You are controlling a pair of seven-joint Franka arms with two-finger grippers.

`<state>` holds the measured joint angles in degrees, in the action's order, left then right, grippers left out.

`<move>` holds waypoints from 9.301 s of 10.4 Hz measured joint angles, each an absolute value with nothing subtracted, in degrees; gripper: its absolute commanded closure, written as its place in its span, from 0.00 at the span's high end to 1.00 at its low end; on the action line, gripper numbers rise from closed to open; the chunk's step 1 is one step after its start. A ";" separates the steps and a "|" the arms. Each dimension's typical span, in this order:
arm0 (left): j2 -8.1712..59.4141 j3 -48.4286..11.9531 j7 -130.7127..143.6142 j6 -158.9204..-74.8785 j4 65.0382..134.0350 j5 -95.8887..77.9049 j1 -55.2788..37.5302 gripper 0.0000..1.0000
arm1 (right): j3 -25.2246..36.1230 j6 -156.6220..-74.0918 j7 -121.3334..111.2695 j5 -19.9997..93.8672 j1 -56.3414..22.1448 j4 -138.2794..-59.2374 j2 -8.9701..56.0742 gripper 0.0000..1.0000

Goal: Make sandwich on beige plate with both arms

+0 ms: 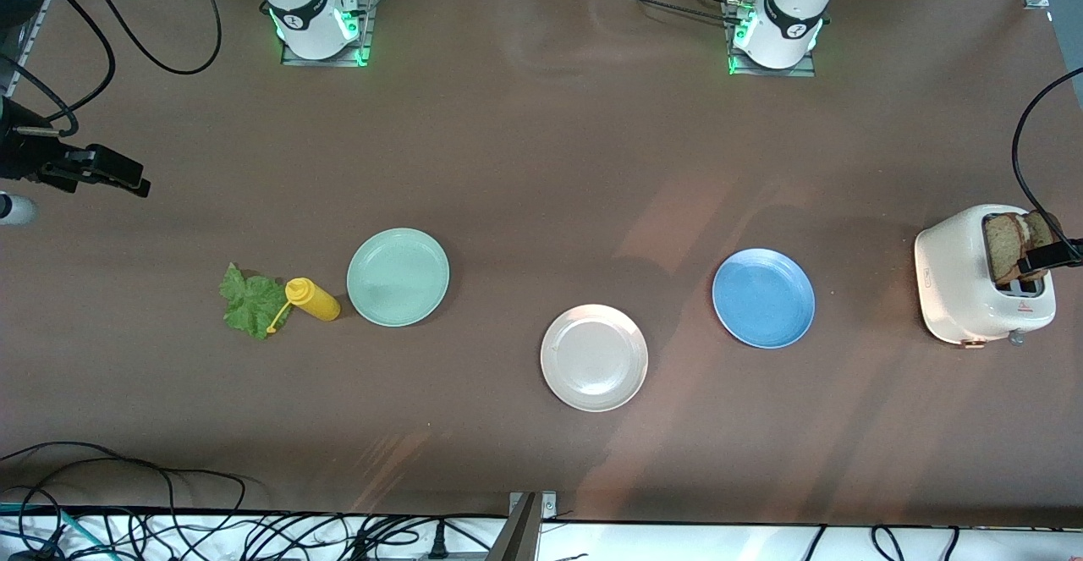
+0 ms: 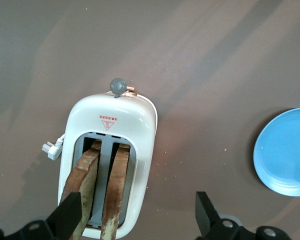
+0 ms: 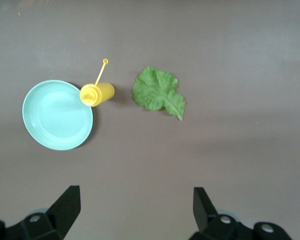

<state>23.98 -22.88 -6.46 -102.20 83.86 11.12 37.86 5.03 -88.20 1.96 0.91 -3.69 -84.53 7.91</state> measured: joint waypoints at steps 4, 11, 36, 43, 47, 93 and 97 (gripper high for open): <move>23.98 -22.88 -6.06 -102.20 83.86 11.12 37.49 1.00 | 5.10 -88.01 1.96 0.91 -3.59 -84.53 7.91 1.00; 23.95 -22.88 -5.70 -102.21 83.82 11.12 37.41 1.00 | 5.10 -87.61 1.95 0.91 -3.31 -84.53 7.95 1.00; 17.62 -27.00 -1.02 -93.07 82.10 11.11 31.07 1.00 | 5.39 -87.27 1.94 0.91 -2.75 -84.53 8.01 1.00; 17.57 -26.93 -0.94 -91.85 82.11 11.11 31.30 1.00 | 5.39 -87.27 1.94 0.91 -2.75 -84.53 8.01 1.00; 17.58 -26.82 -0.95 -91.55 82.19 11.11 31.63 1.00 | 5.39 -87.27 1.94 0.91 -2.72 -84.53 8.02 1.00; 17.69 -26.54 -0.95 -90.82 82.48 11.11 31.64 1.00 | 5.39 -87.27 1.92 0.91 -2.51 -84.54 8.02 1.00; 17.73 -26.50 -0.95 -90.82 82.71 11.11 31.64 1.00 | 5.39 -87.27 1.92 0.91 -2.51 -84.54 8.02 1.00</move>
